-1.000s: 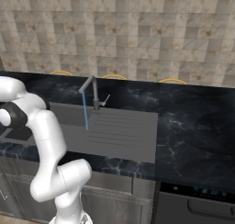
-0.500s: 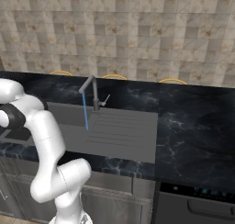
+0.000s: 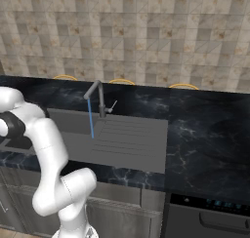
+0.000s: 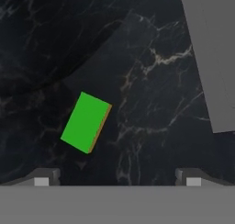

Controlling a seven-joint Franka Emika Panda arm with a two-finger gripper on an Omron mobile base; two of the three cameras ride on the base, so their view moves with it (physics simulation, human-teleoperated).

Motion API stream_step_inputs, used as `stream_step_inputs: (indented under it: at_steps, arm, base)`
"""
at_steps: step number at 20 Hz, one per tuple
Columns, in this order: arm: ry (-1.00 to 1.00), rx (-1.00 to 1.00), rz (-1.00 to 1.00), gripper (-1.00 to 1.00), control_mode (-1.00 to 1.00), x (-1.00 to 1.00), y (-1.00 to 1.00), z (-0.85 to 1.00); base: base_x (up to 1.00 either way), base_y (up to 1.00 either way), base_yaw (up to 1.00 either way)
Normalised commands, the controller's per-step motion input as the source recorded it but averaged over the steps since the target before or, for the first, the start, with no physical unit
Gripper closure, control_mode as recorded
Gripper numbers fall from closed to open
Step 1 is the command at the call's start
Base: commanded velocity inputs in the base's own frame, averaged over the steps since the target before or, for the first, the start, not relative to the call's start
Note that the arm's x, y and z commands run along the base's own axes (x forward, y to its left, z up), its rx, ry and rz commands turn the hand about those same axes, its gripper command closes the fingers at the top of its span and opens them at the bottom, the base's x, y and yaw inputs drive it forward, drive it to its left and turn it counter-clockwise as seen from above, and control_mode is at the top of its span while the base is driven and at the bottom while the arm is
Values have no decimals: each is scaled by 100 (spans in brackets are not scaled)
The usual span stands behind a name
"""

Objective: Soak the sponge with water for a few seconds and then drop it inside the sink.

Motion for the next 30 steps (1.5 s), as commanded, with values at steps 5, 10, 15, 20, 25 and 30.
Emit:
stream_step_inputs:
  at_steps: [5, 10, 15, 20, 25, 30]
  arm:
    - [0, 1, -4, -100, -100, 4, 8, -24]
    - [0, 0, -7, -100, -100, 1, 1, -18]
    - [0, 0, -8, -100, -100, 0, 0, -20]
    - [0, 0, -8, -100, -100, 5, 10, -18]
    - [0, 0, -6, -100, -100, 23, 11, -20]
    - [0, 2, -2, -100, -100, 25, 15, -5]
  base:
    - [0, 0, 0]
    - [0, 0, 0]
    - [0, 0, 0]
    - [0, 0, 0]
    - [0, 0, 0]
    - [0, 0, 0]
